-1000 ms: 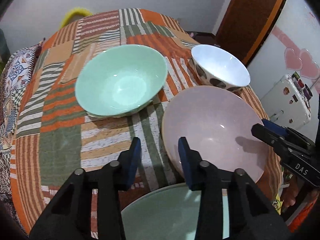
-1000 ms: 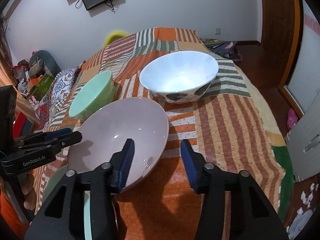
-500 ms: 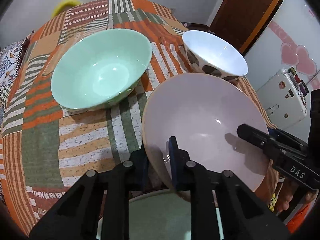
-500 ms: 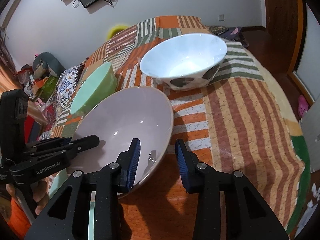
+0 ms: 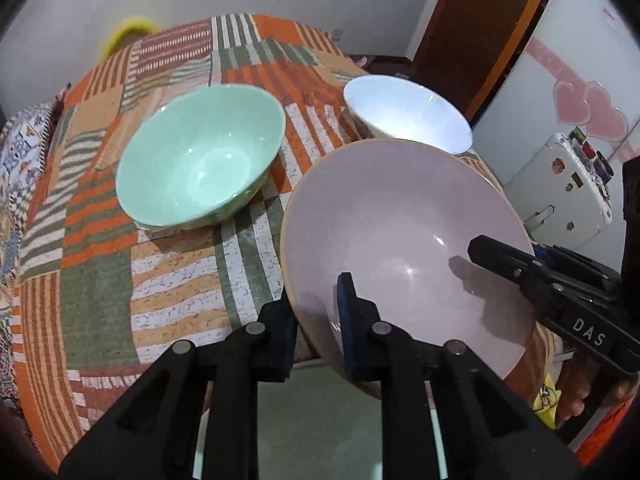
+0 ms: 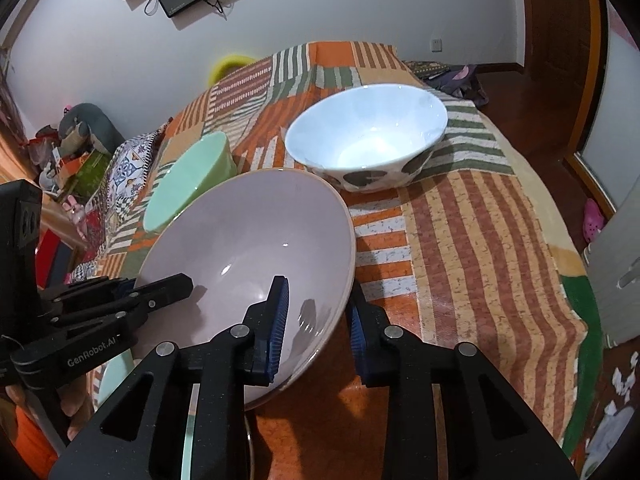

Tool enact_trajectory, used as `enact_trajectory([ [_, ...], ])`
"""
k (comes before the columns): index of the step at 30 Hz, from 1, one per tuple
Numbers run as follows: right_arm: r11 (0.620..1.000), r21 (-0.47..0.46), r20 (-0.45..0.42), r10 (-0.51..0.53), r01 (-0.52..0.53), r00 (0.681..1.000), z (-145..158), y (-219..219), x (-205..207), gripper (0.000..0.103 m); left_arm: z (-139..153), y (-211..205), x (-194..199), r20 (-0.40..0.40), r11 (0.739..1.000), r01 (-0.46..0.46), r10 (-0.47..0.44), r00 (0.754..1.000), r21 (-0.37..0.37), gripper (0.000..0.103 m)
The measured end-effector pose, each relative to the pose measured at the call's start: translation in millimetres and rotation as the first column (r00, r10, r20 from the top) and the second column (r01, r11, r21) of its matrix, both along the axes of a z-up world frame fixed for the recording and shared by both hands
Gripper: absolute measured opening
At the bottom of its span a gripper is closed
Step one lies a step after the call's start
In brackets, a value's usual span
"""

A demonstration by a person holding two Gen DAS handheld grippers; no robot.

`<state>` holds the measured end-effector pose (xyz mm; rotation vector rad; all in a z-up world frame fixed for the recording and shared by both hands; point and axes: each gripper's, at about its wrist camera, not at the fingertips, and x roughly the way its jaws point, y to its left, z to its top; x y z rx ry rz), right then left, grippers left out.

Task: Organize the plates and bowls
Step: 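Lift the pale pink bowl with both tools and lower it onto the plate stack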

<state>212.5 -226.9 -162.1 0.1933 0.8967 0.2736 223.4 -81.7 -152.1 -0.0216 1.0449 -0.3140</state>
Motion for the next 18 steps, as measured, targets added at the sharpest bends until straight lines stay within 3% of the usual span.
enact_trajectory([
  [18, 0.999, -0.021, 0.105, 0.052, -0.05, 0.993, 46.9, 34.6, -43.7, 0.026, 61.6, 41.7, -62.0, 0.104, 0.996, -0.069, 0.075, 0.992, -0.058, 0.018],
])
